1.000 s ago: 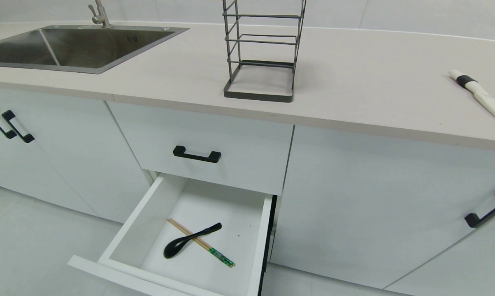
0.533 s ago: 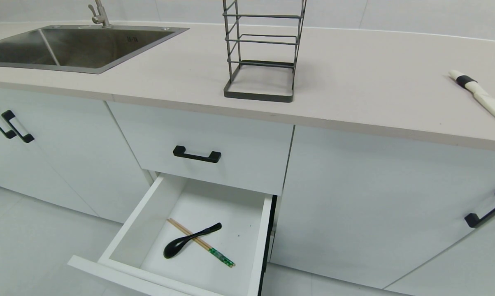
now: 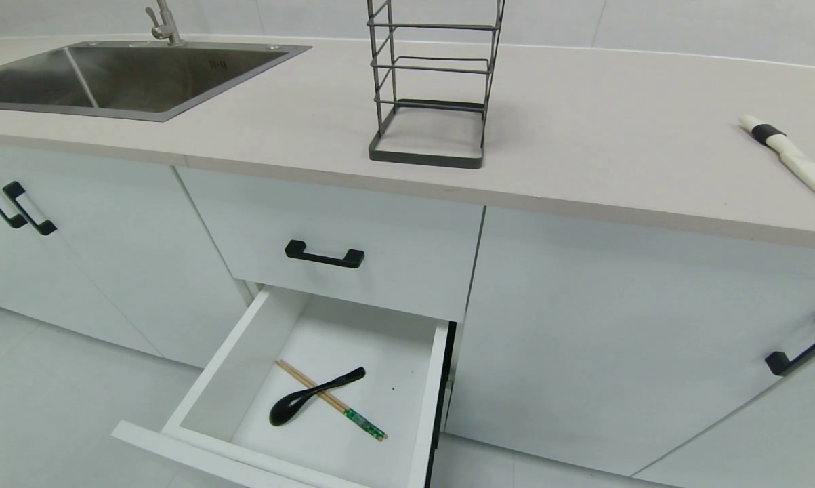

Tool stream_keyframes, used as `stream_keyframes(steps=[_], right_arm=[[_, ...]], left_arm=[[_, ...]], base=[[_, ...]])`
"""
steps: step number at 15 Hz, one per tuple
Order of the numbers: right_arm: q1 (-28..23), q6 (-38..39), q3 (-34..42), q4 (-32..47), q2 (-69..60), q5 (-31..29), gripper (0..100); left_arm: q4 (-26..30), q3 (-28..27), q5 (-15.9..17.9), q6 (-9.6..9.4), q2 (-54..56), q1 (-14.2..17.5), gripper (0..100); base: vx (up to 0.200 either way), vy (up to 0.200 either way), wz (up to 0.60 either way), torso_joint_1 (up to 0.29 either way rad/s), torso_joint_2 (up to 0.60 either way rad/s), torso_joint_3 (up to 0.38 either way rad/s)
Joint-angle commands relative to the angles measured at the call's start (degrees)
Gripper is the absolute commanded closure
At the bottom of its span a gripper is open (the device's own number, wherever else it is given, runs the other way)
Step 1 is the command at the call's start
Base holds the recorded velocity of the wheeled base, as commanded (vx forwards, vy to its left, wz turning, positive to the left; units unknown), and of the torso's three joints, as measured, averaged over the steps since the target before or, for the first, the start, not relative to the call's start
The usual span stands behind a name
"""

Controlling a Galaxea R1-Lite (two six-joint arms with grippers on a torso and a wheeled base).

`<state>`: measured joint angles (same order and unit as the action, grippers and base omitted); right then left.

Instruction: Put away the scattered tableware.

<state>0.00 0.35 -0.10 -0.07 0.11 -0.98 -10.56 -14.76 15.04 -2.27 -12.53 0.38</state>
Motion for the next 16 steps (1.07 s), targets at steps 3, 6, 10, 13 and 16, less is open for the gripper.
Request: stream_keyframes(steps=[3, 6, 10, 13, 16], right_arm=[[0.00, 0.00, 0.01, -0.01, 0.15, 0.01, 0], [0.00, 0.00, 0.01, -0.01, 0.15, 0.01, 0], [0.00, 0.00, 0.01, -0.01, 0.15, 0.01, 0], [0.00, 0.00, 0.01, -0.01, 0.15, 0.01, 0], [0.00, 0.00, 0.01, -0.01, 0.15, 0.01, 0]], left_arm=[[-0.43, -4.75, 7.11, -1.16, -28.69, -3.81, 0], [-1.40, -4.84, 9.13, 1.04, -35.54, -12.16, 0], [-0.52, 1.40, 23.45, 2.53, -36.60, -13.39, 0], [-0.25, 4.22, 27.14, 3.59, -36.95, -16.20, 0], [0.10, 5.01, 26.97, 7.45, -44.51, -16.29, 0]], base=[[0.000, 0.000, 0.00, 0.000, 0.00, 0.000], [0.000, 0.000, 0.00, 0.000, 0.00, 0.000], [0.000, 0.000, 0.00, 0.000, 0.00, 0.000], [0.000, 0.000, 0.00, 0.000, 0.00, 0.000], [0.000, 0.000, 0.00, 0.000, 0.00, 0.000]])
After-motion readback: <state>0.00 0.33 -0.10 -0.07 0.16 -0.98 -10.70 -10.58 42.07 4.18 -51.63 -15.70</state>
